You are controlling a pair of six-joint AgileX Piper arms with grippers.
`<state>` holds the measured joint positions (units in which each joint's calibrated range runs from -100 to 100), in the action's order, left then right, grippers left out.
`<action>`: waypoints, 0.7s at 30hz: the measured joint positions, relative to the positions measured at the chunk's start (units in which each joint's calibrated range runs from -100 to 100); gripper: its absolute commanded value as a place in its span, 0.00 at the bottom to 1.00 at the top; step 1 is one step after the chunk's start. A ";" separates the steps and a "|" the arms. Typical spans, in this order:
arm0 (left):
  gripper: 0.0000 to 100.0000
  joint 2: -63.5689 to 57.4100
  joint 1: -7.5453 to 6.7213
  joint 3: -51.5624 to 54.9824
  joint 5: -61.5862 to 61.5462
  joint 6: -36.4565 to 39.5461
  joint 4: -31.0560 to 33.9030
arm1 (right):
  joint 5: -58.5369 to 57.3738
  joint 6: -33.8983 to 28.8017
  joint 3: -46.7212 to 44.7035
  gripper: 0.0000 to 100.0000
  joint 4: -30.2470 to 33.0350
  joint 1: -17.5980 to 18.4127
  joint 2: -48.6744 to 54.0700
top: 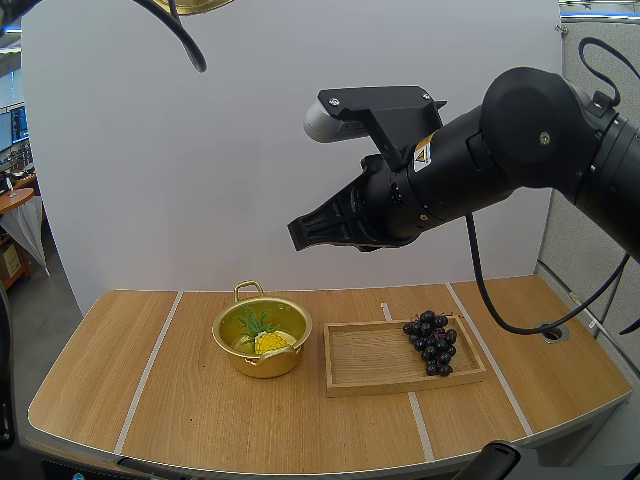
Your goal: Open the pot, put the pineapple inside, and close it
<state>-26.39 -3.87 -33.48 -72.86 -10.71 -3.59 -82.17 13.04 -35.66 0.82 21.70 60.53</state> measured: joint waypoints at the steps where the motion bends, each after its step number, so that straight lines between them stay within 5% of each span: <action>1: 0.00 0.00 0.00 0.00 0.00 0.00 0.00 | 0.00 0.00 0.00 0.00 0.00 0.00 0.00; 21: 0.00 0.00 0.00 0.00 -2.09 0.10 0.00 | 0.00 0.00 0.00 0.00 0.00 0.00 0.00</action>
<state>-26.39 -3.87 -33.48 -74.96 -10.61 -3.59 -82.17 13.04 -35.66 0.82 21.70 60.53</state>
